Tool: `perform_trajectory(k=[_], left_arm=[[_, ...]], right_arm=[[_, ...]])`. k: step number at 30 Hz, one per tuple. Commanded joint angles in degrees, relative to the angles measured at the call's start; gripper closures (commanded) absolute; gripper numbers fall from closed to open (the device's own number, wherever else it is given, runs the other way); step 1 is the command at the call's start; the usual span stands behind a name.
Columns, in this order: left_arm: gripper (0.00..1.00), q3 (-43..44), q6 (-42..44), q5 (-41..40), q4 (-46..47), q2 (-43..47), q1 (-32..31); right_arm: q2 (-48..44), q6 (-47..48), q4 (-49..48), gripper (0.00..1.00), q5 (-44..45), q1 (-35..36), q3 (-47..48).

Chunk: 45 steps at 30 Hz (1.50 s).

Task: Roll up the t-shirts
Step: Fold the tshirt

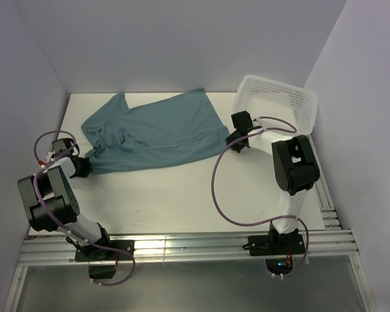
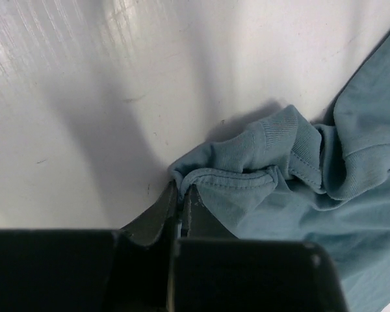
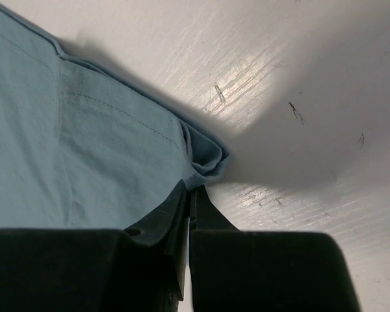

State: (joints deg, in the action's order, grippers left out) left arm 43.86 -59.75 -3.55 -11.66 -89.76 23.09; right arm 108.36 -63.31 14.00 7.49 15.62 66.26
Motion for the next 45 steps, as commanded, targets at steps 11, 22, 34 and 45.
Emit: perform_trajectory(k=[11, 22, 34, 45], left_arm=[[1.0, -3.68, 6.84, -1.64, -18.12, 11.34, -0.77], [1.0, -4.93, 5.52, 2.32, -28.84, 22.34, -1.12], [1.0, -5.89, 2.36, 0.65, -42.83, 30.08, -1.12], [0.02, -0.36, 3.85, -2.94, -53.18, 31.22, -1.12]], right_arm=[[-12.63, -0.5, 1.91, 1.0, -0.89, -3.13, -14.65], [-29.94, 0.38, 15.26, 1.0, 0.16, -5.68, -27.4], [-41.64, 1.08, 26.78, 1.0, -1.6, -7.71, -34.97], [-49.37, 4.77, 34.34, 0.36, -0.45, -7.79, -34.63]])
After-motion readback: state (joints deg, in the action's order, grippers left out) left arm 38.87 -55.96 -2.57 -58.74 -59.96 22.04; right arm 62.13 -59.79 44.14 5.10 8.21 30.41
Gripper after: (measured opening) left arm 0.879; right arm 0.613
